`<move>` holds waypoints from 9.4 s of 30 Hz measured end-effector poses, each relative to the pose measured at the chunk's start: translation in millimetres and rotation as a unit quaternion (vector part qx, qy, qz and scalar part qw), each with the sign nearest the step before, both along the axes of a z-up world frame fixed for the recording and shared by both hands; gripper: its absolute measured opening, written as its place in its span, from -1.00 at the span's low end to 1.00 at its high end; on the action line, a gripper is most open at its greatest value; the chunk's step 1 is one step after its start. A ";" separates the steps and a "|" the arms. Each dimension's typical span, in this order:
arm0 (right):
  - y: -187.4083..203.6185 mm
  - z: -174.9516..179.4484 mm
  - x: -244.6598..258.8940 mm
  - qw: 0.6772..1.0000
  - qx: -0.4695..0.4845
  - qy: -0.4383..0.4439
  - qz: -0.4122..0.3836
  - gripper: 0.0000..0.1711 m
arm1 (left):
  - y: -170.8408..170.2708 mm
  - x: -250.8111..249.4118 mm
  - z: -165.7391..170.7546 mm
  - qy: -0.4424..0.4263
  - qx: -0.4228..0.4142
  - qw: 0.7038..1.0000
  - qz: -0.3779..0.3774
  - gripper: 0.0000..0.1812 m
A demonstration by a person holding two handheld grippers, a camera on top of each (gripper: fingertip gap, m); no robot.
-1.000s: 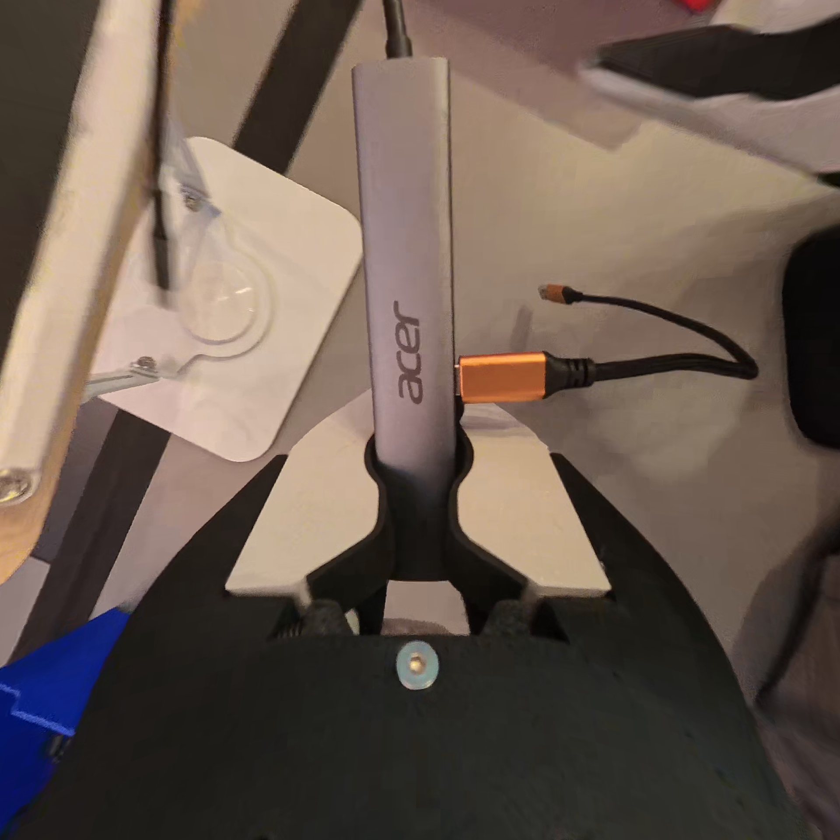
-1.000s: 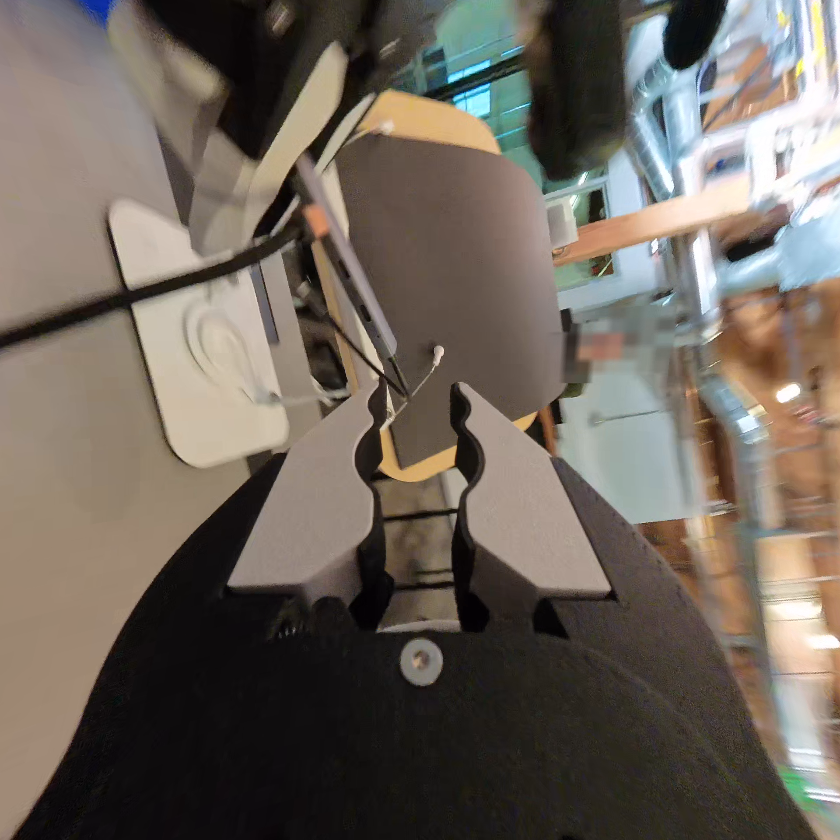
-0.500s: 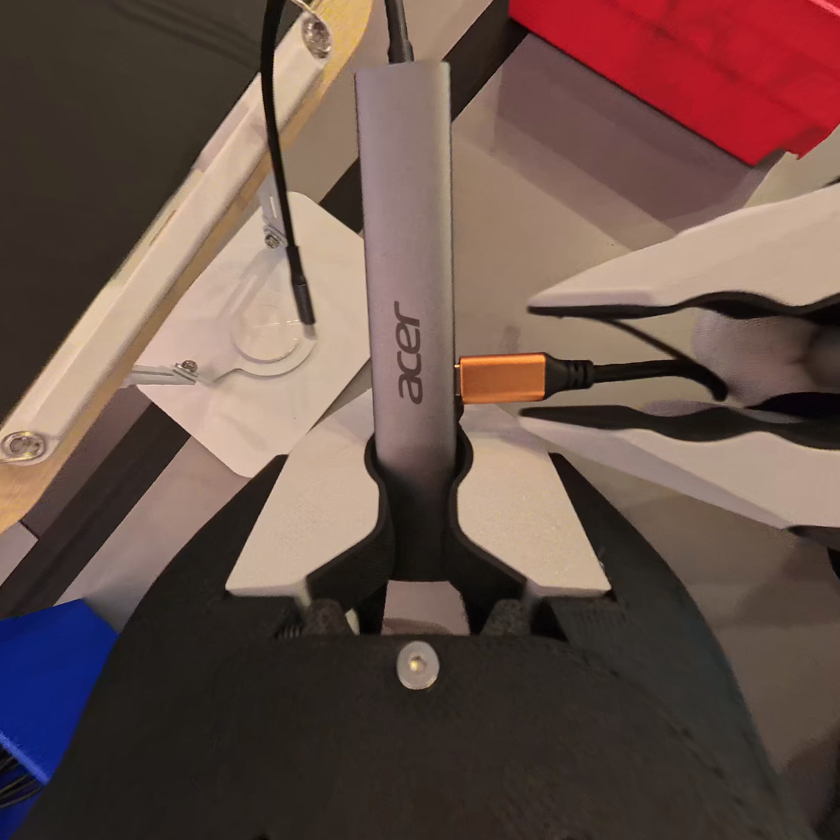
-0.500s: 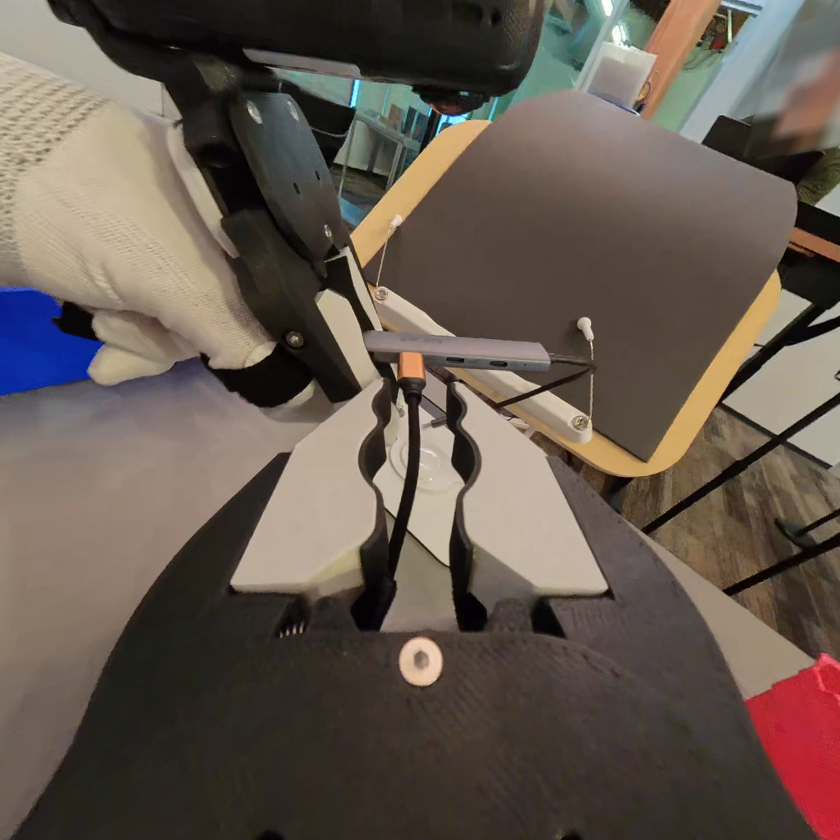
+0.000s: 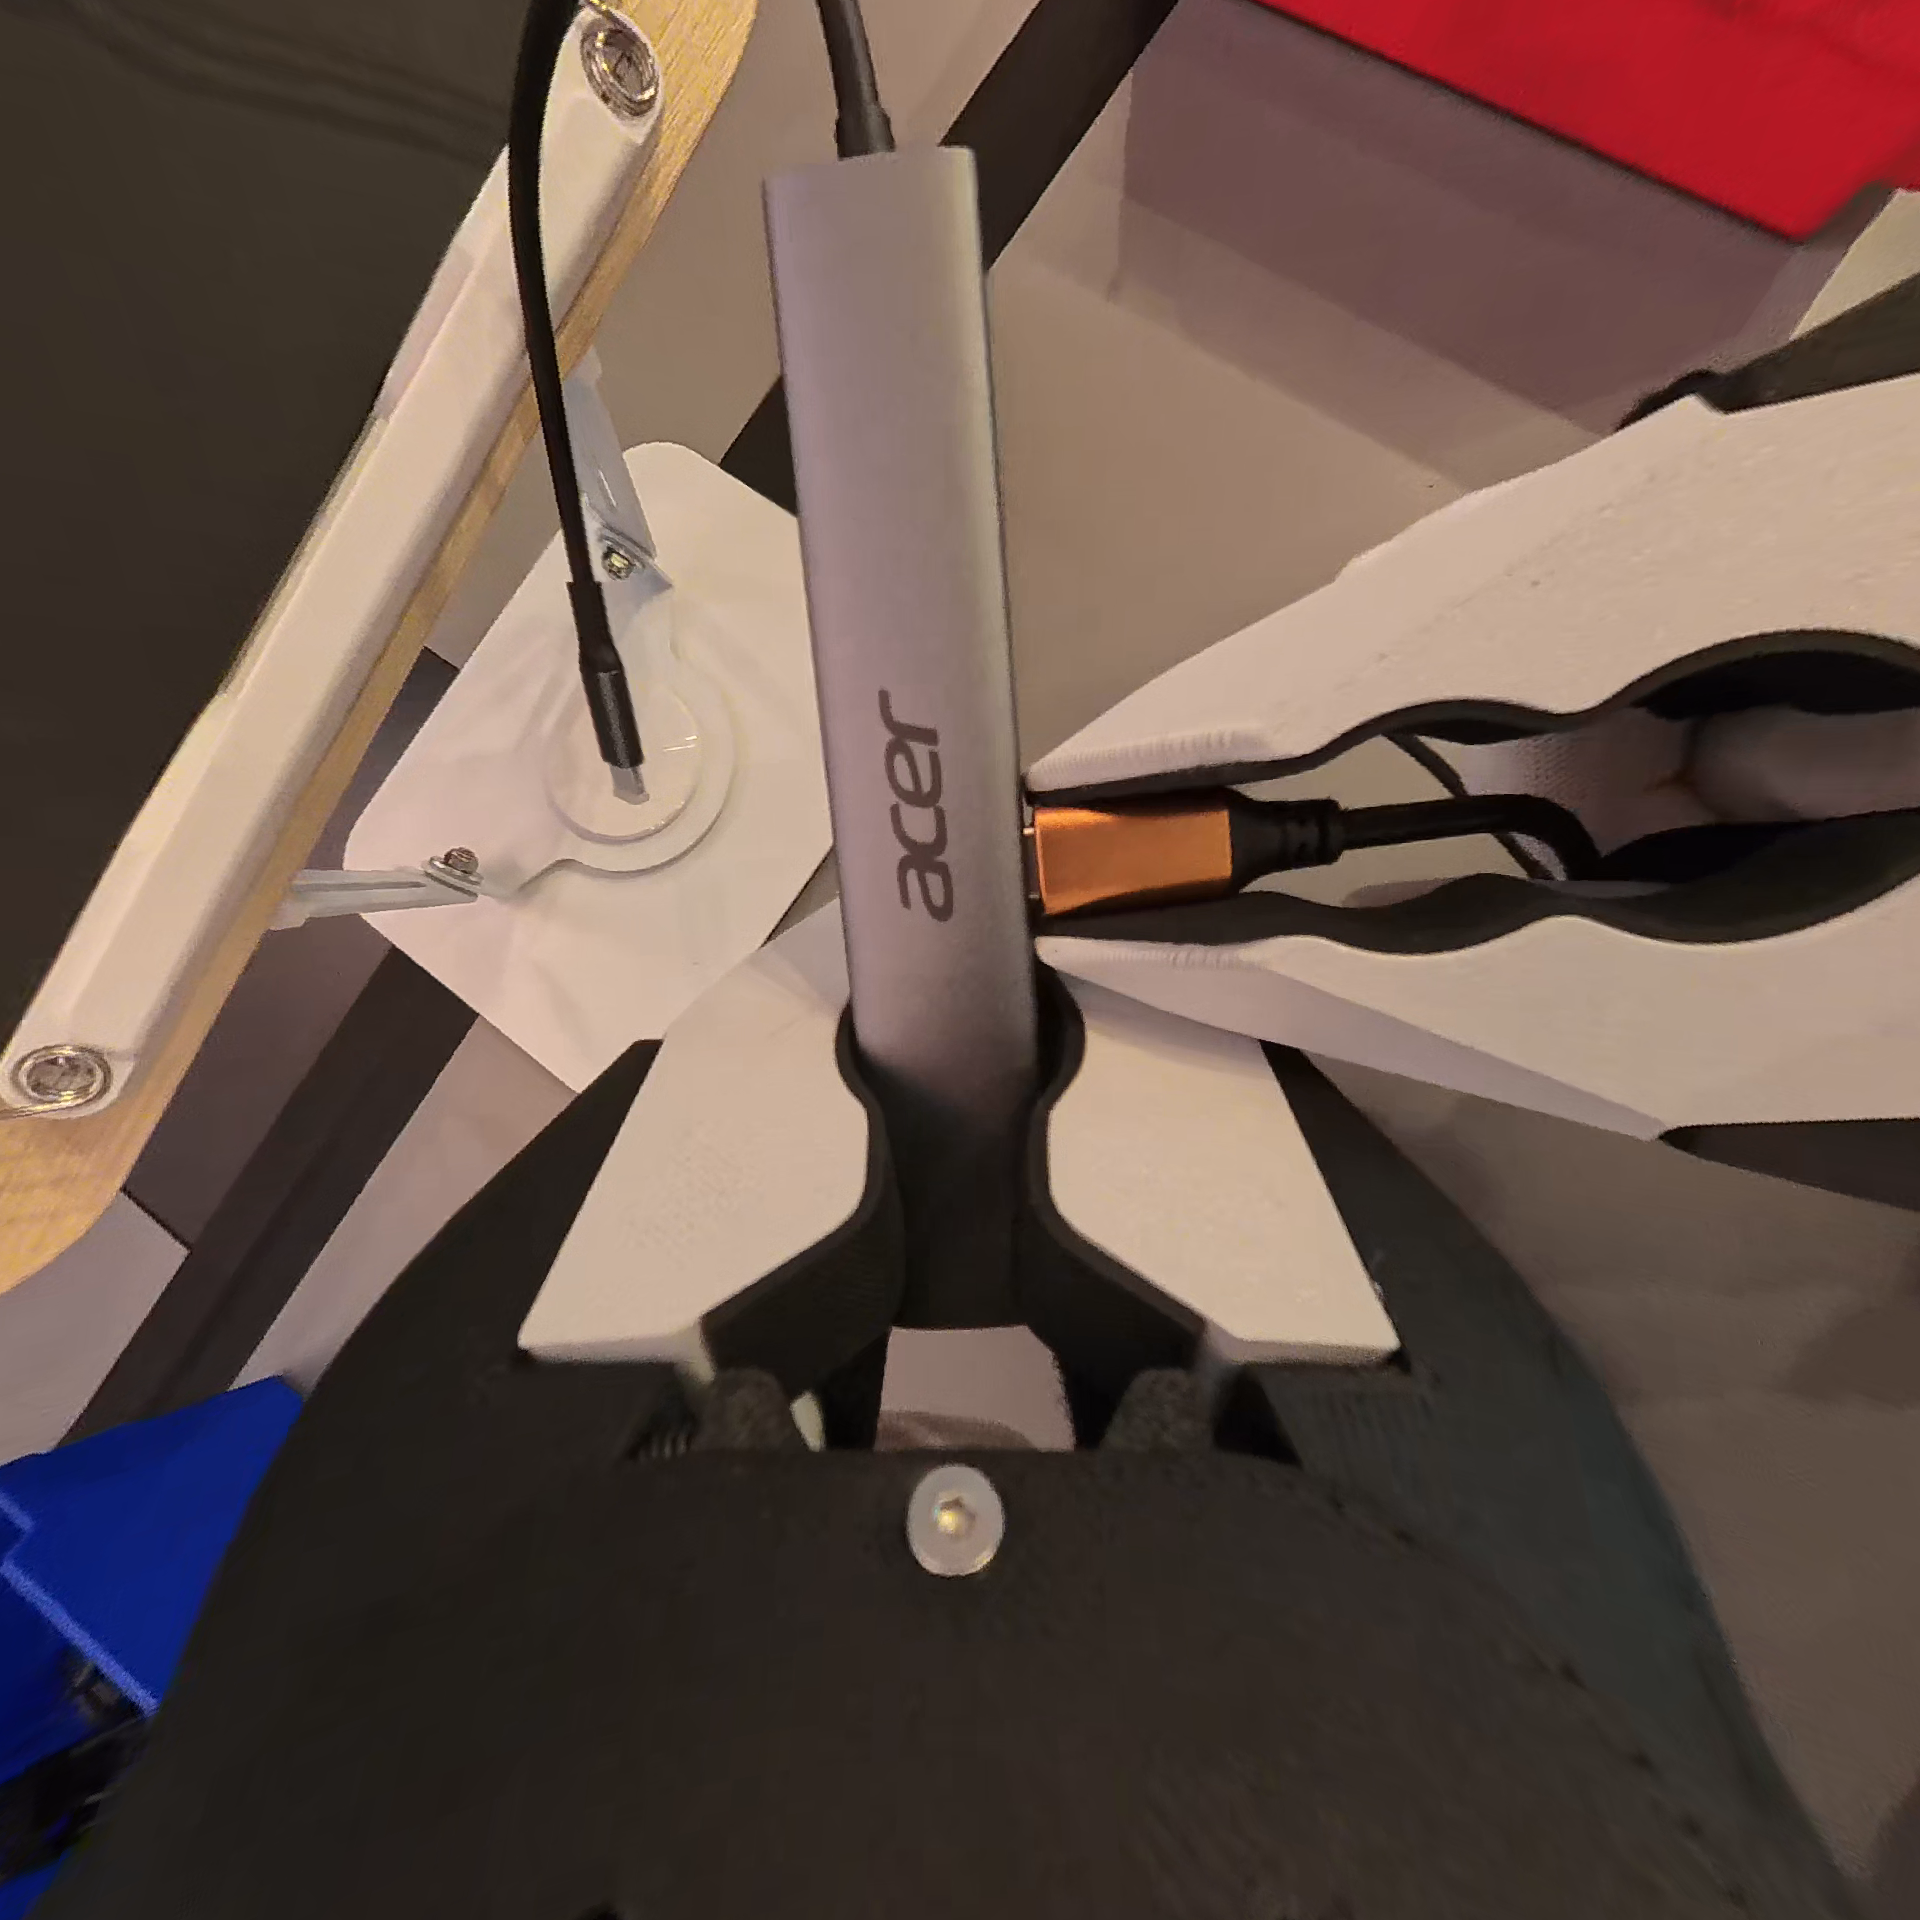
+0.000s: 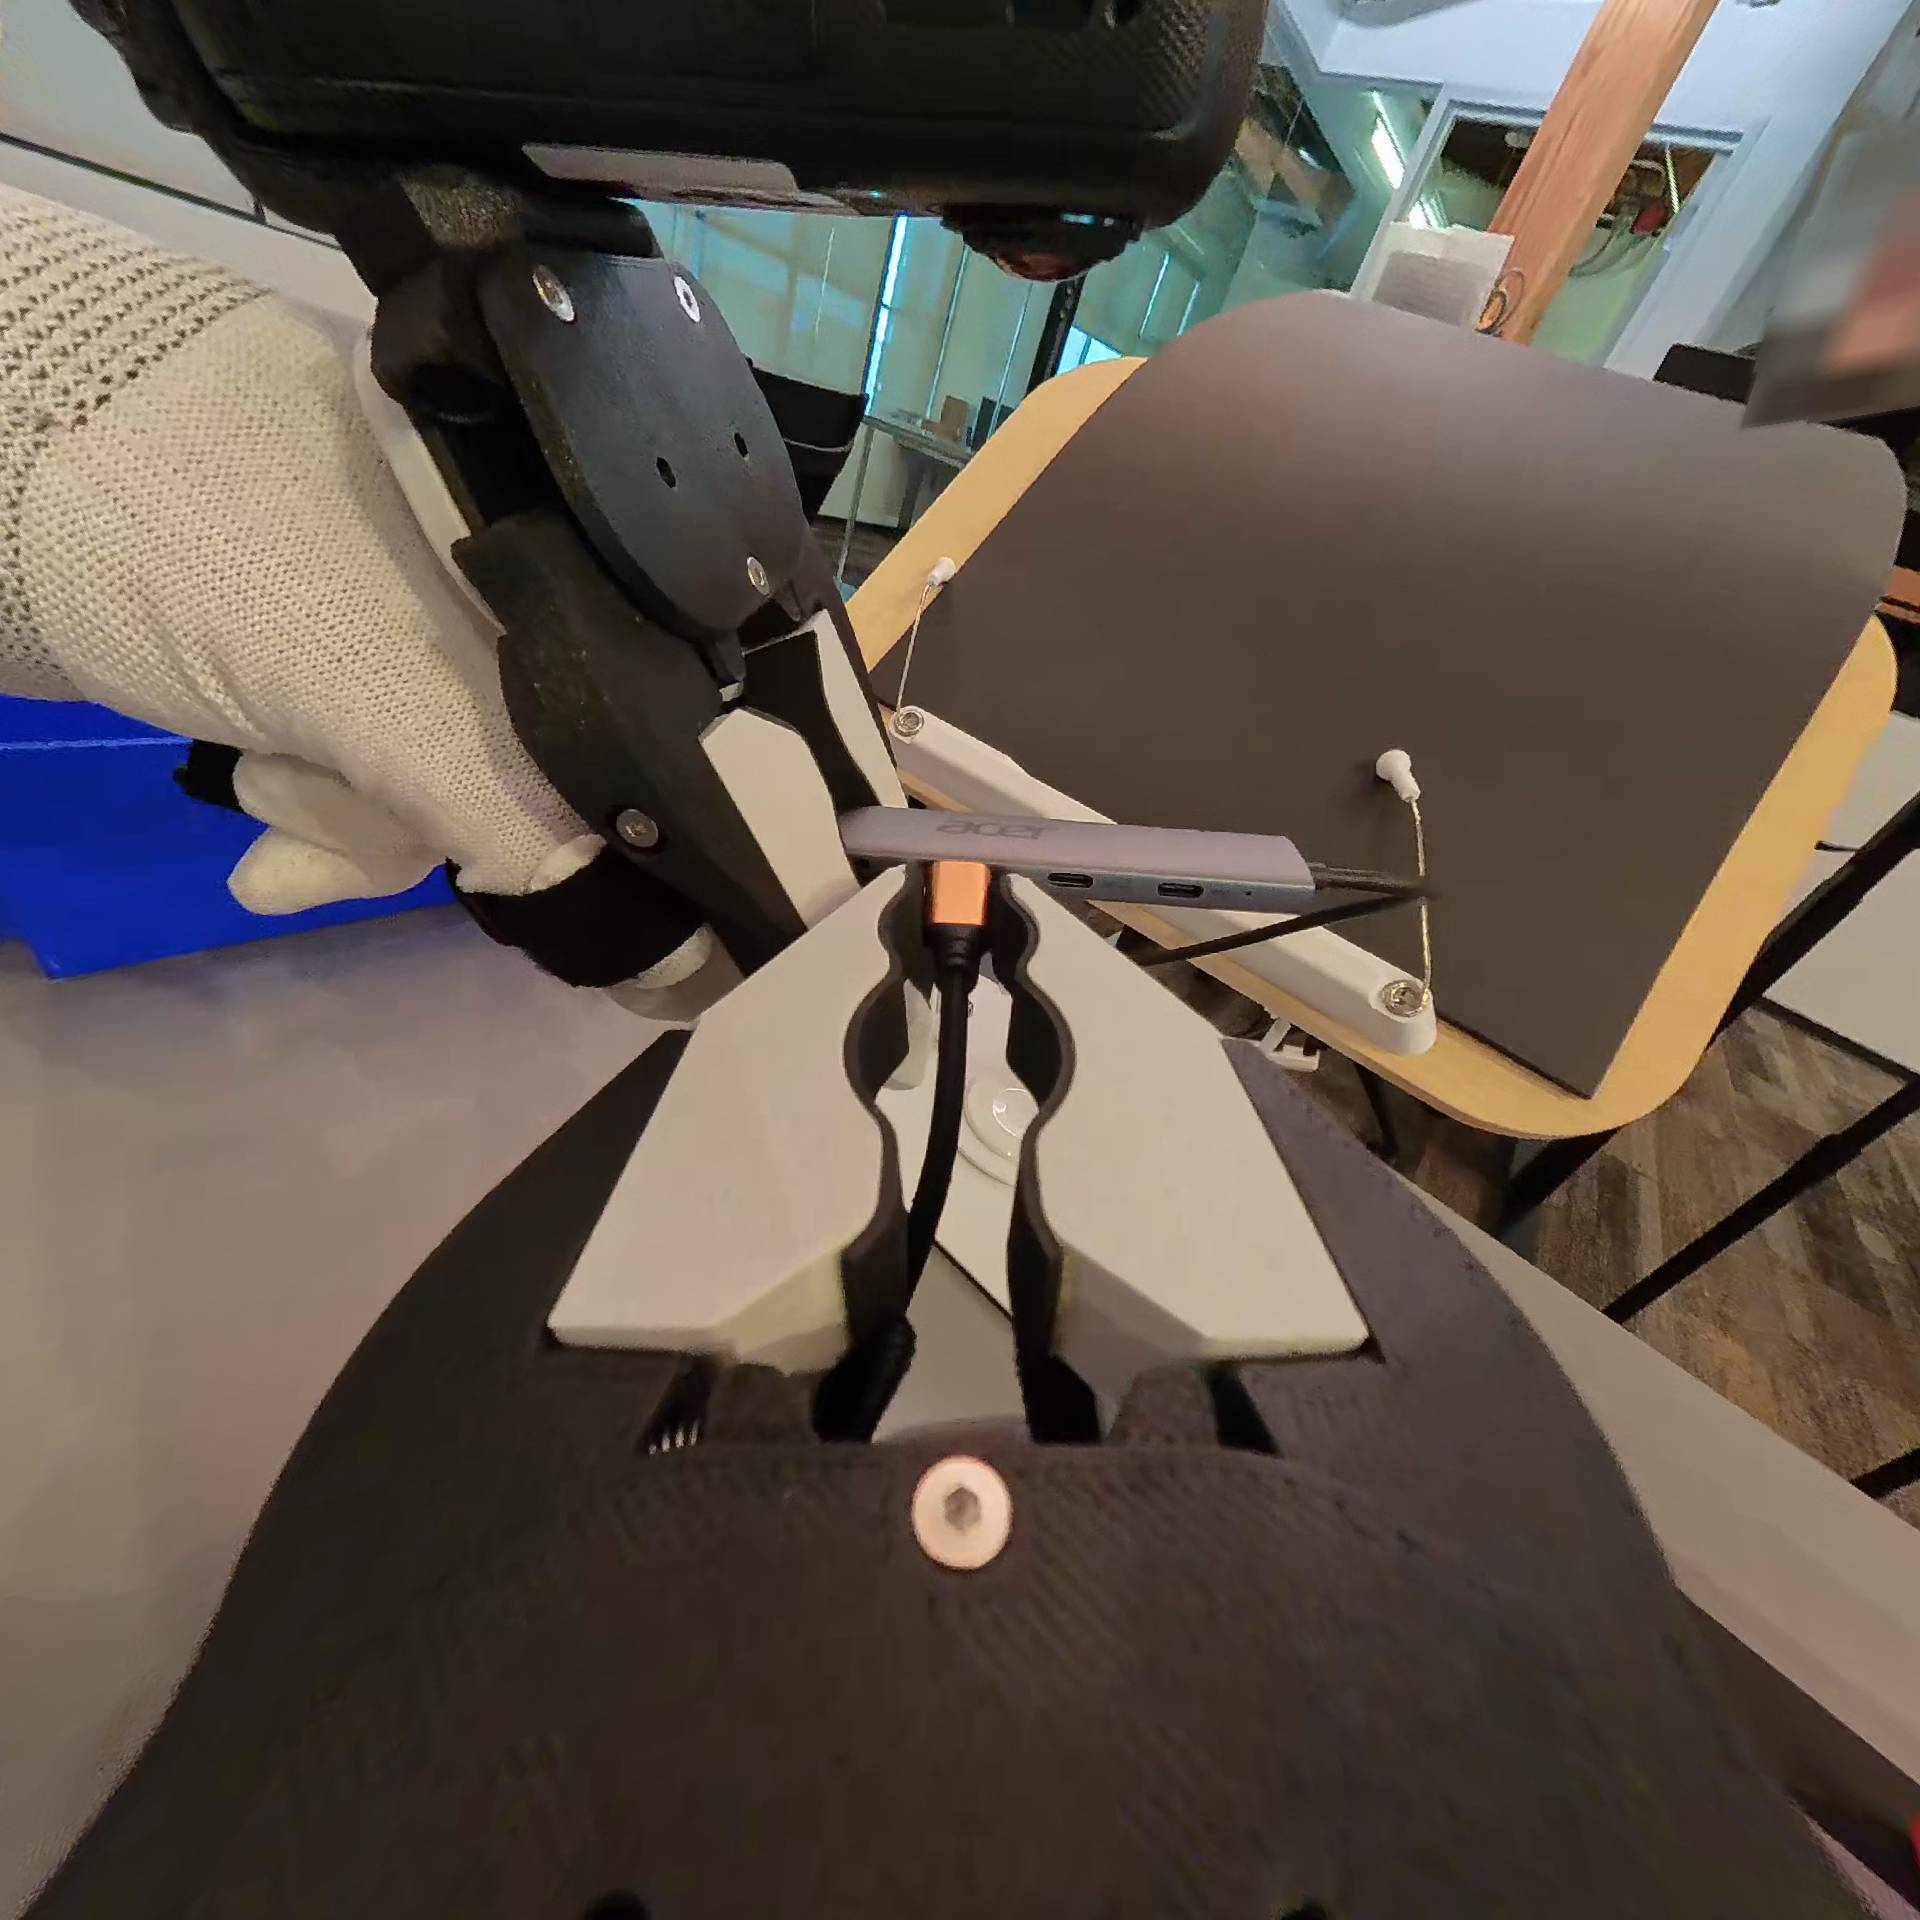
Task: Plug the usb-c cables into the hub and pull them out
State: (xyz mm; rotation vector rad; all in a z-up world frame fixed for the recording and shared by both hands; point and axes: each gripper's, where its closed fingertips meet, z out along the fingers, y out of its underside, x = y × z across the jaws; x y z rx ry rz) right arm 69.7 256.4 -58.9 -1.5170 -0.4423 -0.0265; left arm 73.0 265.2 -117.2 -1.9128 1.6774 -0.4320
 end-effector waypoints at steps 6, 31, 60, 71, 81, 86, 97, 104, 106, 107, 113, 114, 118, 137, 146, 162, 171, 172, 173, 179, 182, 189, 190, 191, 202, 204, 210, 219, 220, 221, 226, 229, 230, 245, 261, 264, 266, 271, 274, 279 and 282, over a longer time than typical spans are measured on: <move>-1.2 -0.5 2.2 0.999 0.021 -0.026 -0.018 -0.88 | -2.6 3.5 -2.3 -0.012 -0.019 1.000 0.001 -0.75; -3.3 -12.0 -3.5 0.990 0.022 -0.138 -0.027 -0.88 | -13.9 6.0 -17.5 -0.059 -0.114 0.992 -0.009 -0.75; -38.7 36.5 10.9 0.997 0.060 -0.055 -0.013 -0.88 | 11.9 -26.6 0.3 -0.100 -0.061 0.993 0.034 -0.76; -68.7 19.6 24.9 0.999 -0.002 -0.044 0.021 -0.88 | -1.6 -34.9 -27.8 -0.152 -0.123 0.981 -0.011 -0.76; -99.8 17.7 56.2 0.999 -0.028 -0.021 0.014 -0.88 | -2.3 -28.2 -30.7 -0.199 -0.142 0.968 -0.055 -0.76; -122.6 49.5 104.7 1.000 -0.013 0.024 -0.008 -0.88 | 1.7 -37.8 -17.7 -0.218 -0.137 0.965 -0.052 -0.76; -156.3 134.9 238.7 0.992 0.032 -0.010 -0.123 -0.88 | -3.4 -34.3 -23.6 -0.212 -0.143 0.965 -0.056 -0.76; -136.9 111.3 318.1 0.986 0.063 0.009 -0.155 -0.88 | -8.5 -30.4 -30.9 -0.201 -0.147 0.967 -0.061 -0.77; -128.3 86.3 337.3 0.983 0.055 0.009 -0.175 -0.89 | -7.9 -30.4 -32.8 -0.199 -0.148 0.967 -0.060 -0.76; -124.9 73.8 343.9 0.982 0.051 0.021 -0.181 -0.88 | -7.8 -30.4 -33.7 -0.198 -0.149 0.967 -0.060 -0.76; -114.6 -13.4 368.2 0.971 -0.051 0.054 -0.229 -0.88 | -5.4 -29.7 -41.7 -0.190 -0.154 0.968 -0.056 -0.76; -115.9 -26.5 369.5 0.968 -0.073 0.052 -0.235 -0.88 | -5.1 -29.7 -43.0 -0.189 -0.157 0.968 -0.056 -0.76; -124.5 -81.1 375.4 0.946 -0.182 0.034 -0.268 -0.84 | -5.1 -28.8 -47.2 -0.185 -0.162 0.968 -0.055 -0.76; -151.9 -70.0 342.4 0.911 -0.381 -0.045 -0.154 -0.41 | -12.5 -26.8 -48.8 -0.179 -0.165 0.968 -0.064 -0.76; -204.1 -126.3 303.2 0.876 -0.471 -0.016 -0.100 -1.00 | -15.4 -25.9 -45.2 -0.184 -0.170 0.966 -0.067 -0.76; -174.0 -102.7 341.4 0.902 -0.380 0.012 -0.203 -0.93 | -17.2 -25.1 -48.0 -0.180 -0.173 0.966 -0.070 -0.77; -200.6 -146.5 320.4 0.855 -0.495 -0.019 -0.157 -0.86 | -19.4 -23.0 -48.4 -0.180 -0.178 0.965 -0.073 -0.76; -197.7 -150.2 319.1 0.856 -0.494 -0.015 -0.154 -0.92 | -20.2 -22.8 -48.2 -0.180 -0.178 0.965 -0.074 -0.76; -193.3 -152.2 319.0 0.858 -0.489 -0.006 -0.156 -0.98 | -20.7 -22.7 -48.2 -0.180 -0.178 0.965 -0.075 -0.76; -168.0 -147.7 332.8 0.865 -0.465 0.030 -0.187 -1.00 | -21.8 -20.7 -50.0 -0.178 -0.180 0.965 -0.075 -0.77; -175.9 -176.4 324.3 0.824 -0.542 0.005 -0.166 -1.00 | -22.8 -19.9 -50.8 -0.177 -0.180 0.965 -0.076 -0.77; -186.6 -155.9 325.2 0.820 -0.547 -0.041 -0.167 -0.41 | -23.2 -21.7 -51.4 -0.170 -0.179 0.966 -0.080 -0.77; -187.3 -141.1 328.9 0.829 -0.526 -0.057 -0.182 -0.41 | -23.3 -22.5 -50.9 -0.170 -0.180 0.966 -0.081 -0.77; -188.4 -124.5 332.0 0.837 -0.504 -0.081 -0.197 -0.37 | -23.7 -23.4 -50.7 -0.168 -0.180 0.966 -0.083 -0.77; -95.8 1.6 106.3 0.855 -0.132 -0.500 -0.043 -0.39 | -46.3 -20.3 -53.6 -0.118 -0.150 0.975 -0.117 -0.77; -75.4 -7.0 74.1 0.808 -0.086 -0.581 -0.042 -0.39 | -49.8 -19.5 -57.1 -0.100 -0.140 0.978 -0.119 -0.77; -40.2 -48.3 28.4 0.720 -0.045 -0.692 -0.007 -0.43 | -69.5 -14.9 -64.5 -0.072 -0.149 0.975 -0.145 -0.77; -35.8 -55.4 36.8 0.733 -0.055 -0.678 -0.013 -0.92 | -79.1 -7.3 -58.2 -0.088 -0.161 0.972 -0.146 -0.62; -36.6 -49.7 41.5 0.743 -0.054 -0.667 -0.020 -0.92 | -79.1 -7.8 -54.1 -0.090 -0.163 0.972 -0.141 -0.41; -37.4 -42.1 48.4 0.750 -0.052 -0.659 -0.026 -0.92 | -77.9 -9.9 -49.6 -0.090 -0.154 0.974 -0.140 -0.27; -39.6 27.8 123.9 0.785 -0.048 -0.611 -0.092 -0.92 | -61.9 -20.2 -10.4 -0.155 -0.131 0.971 -0.123 -0.20; -43.2 76.0 184.6 0.792 -0.038 -0.598 -0.115 -0.92 | -49.7 -27.0 -6.8 -0.167 -0.134 0.971 -0.109 -0.29; -43.7 87.8 207.6 0.794 -0.036 -0.594 -0.123 -0.92 | -46.0 -28.0 -8.3 -0.168 -0.134 0.971 -0.105 -0.31; -71.4 -52.1 403.8 0.820 -0.284 -0.496 -0.045 -0.91 | -38.3 -23.9 -50.6 -0.121 -0.147 0.976 -0.105 -0.42; -75.7 -178.0 432.3 0.664 -0.501 -0.553 0.056 -0.92 | -50.1 -15.8 -80.7 -0.077 -0.154 0.978 -0.120 -0.42; -80.5 -190.1 432.1 0.651 -0.549 -0.519 0.071 -0.91 | -51.3 -15.1 -81.3 -0.076 -0.155 0.978 -0.122 -0.42; -86.6 -199.8 430.7 0.642 -0.584 -0.492 0.073 -0.88 | -51.4 -15.0 -82.2 -0.076 -0.156 0.977 -0.122 -0.42; -85.2 -193.7 428.0 0.646 -0.605 -0.462 0.056 -0.51 | -52.8 -14.9 -83.9 -0.073 -0.157 0.977 -0.127 -0.42; -80.6 -176.3 423.9 0.650 -0.600 -0.464 0.040 -0.25 | -53.7 -14.7 -80.8 -0.077 -0.156 0.976 -0.130 -0.41; -84.4 -129.0 432.8 0.632 -0.603 -0.486 -0.025 -0.05 | -55.7 -13.9 -71.0 -0.089 -0.150 0.975 -0.135 -0.41; -84.7 -73.1 412.1 0.660 -0.561 -0.493 -0.078 -0.12 | -55.9 -14.2 -60.2 -0.104 -0.146 0.974 -0.137 -0.41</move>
